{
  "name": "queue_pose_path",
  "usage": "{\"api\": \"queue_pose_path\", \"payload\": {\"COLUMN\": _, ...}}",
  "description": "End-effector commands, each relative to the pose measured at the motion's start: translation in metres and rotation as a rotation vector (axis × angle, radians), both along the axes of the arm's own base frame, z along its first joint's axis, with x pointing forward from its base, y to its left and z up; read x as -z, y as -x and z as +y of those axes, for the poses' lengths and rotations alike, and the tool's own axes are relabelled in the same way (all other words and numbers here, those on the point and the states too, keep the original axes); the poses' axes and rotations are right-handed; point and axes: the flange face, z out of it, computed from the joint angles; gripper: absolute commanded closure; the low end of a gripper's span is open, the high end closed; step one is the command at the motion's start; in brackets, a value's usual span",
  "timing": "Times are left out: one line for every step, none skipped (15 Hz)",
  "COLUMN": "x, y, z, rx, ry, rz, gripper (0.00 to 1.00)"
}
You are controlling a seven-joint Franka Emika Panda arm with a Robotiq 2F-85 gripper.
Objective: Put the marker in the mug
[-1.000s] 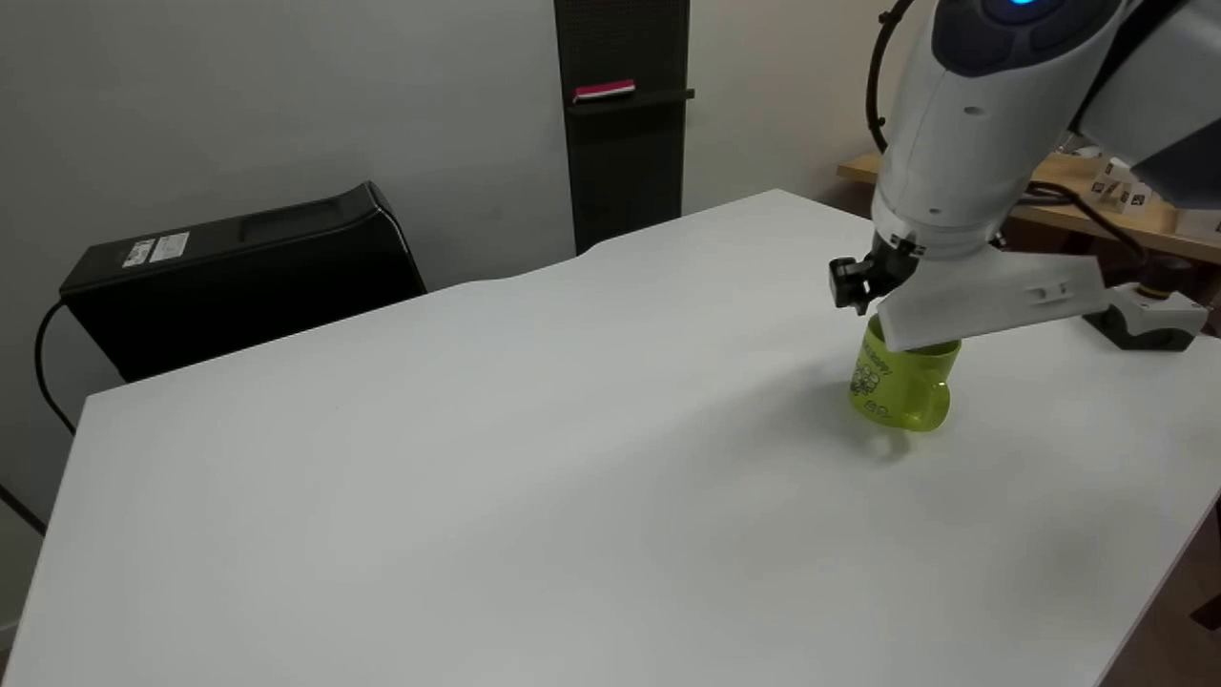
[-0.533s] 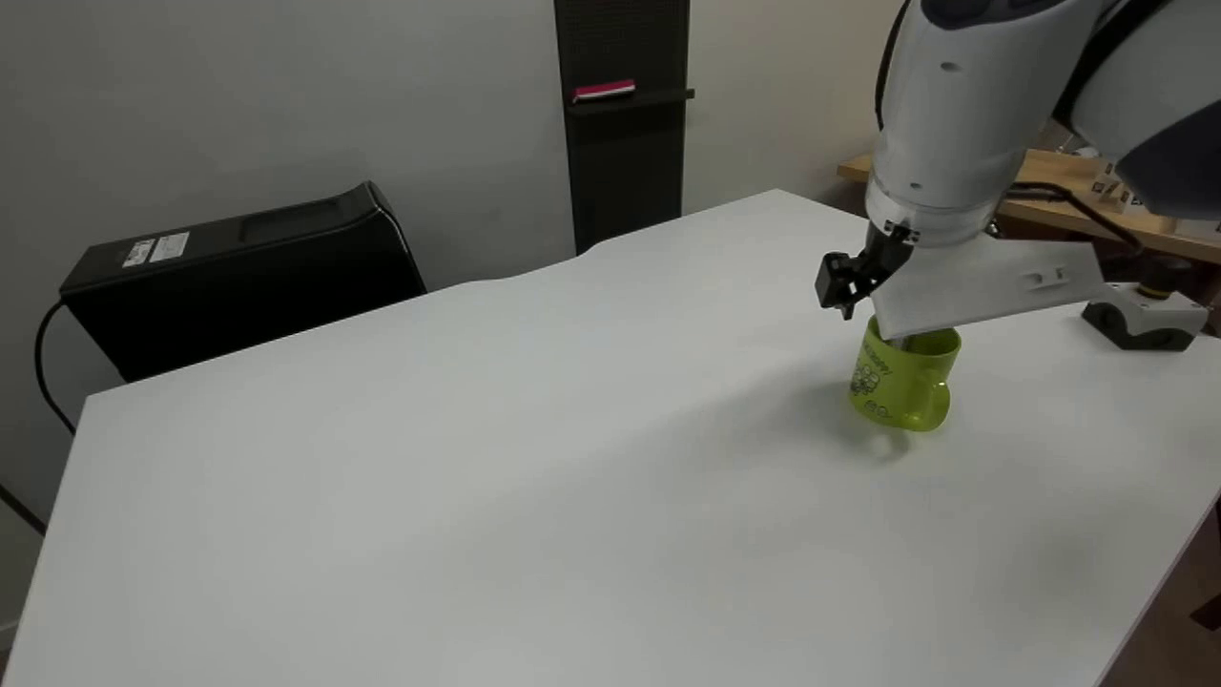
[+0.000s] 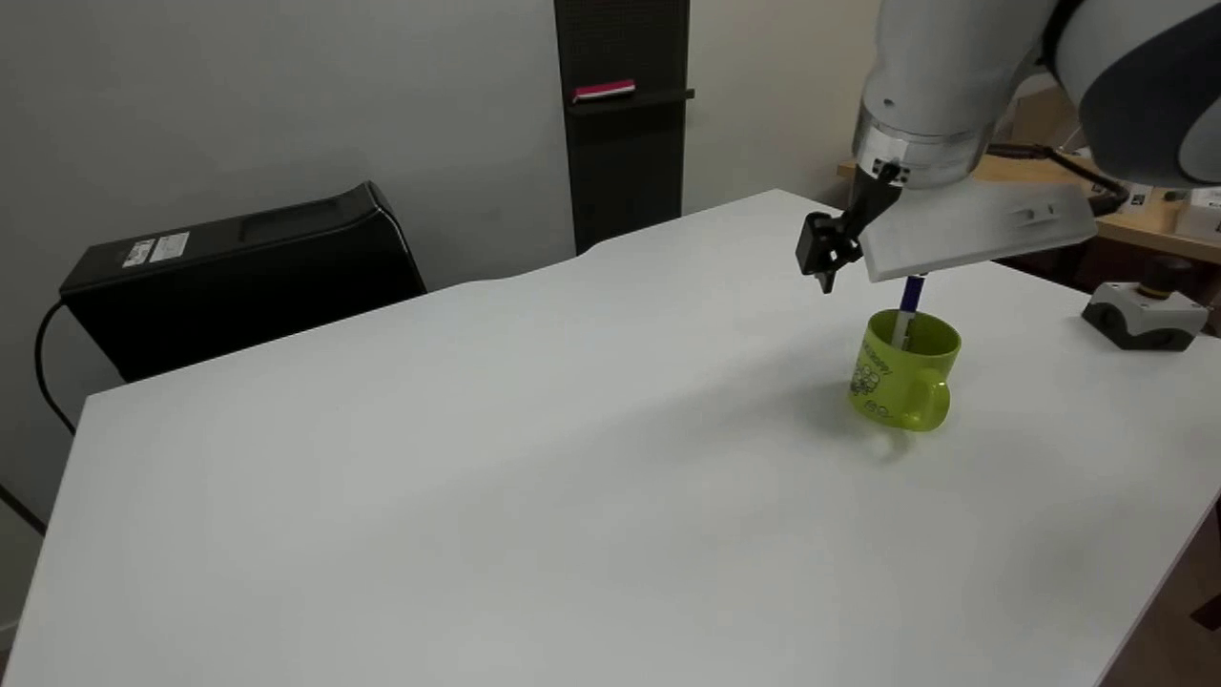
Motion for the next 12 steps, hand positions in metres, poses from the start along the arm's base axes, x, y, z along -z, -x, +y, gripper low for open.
{"api": "queue_pose_path", "payload": {"x": -0.017, "y": -0.003, "z": 0.007, "rx": -0.048, "ry": -0.048, "rz": 0.018, "gripper": 0.00}}
{"api": "queue_pose_path", "payload": {"x": -0.019, "y": -0.005, "z": 0.010, "rx": -0.066, "ry": -0.061, "rz": 0.026, "gripper": 0.00}}
{"api": "queue_pose_path", "payload": {"x": -0.020, "y": -0.006, "z": 0.014, "rx": -0.087, "ry": -0.078, "rz": 0.041, "gripper": 0.00}}
{"api": "queue_pose_path", "payload": {"x": -0.020, "y": -0.007, "z": 0.018, "rx": -0.109, "ry": -0.096, "rz": 0.057, "gripper": 0.00}}
{"api": "queue_pose_path", "payload": {"x": -0.021, "y": -0.008, "z": 0.021, "rx": -0.126, "ry": -0.112, "rz": 0.071, "gripper": 0.00}}
{"api": "queue_pose_path", "payload": {"x": -0.021, "y": -0.009, "z": 0.025, "rx": -0.144, "ry": -0.130, "rz": 0.087, "gripper": 0.00}}
{"api": "queue_pose_path", "payload": {"x": -0.021, "y": -0.010, "z": 0.029, "rx": -0.163, "ry": -0.147, "rz": 0.104, "gripper": 0.00}}
{"api": "queue_pose_path", "payload": {"x": -0.022, "y": -0.012, "z": 0.032, "rx": -0.181, "ry": -0.165, "rz": 0.119, "gripper": 0.00}}
{"api": "queue_pose_path", "payload": {"x": -0.023, "y": -0.014, "z": 0.034, "rx": -0.196, "ry": -0.182, "rz": 0.135, "gripper": 0.00}}
{"api": "queue_pose_path", "payload": {"x": -0.024, "y": -0.015, "z": 0.036, "rx": -0.213, "ry": -0.198, "rz": 0.150, "gripper": 0.00}}
{"api": "queue_pose_path", "payload": {"x": -0.025, "y": -0.016, "z": 0.038, "rx": -0.233, "ry": -0.217, "rz": 0.168, "gripper": 0.00}}
{"api": "queue_pose_path", "payload": {"x": -0.025, "y": -0.015, "z": 0.041, "rx": -0.264, "ry": -0.240, "rz": 0.194, "gripper": 0.00}}
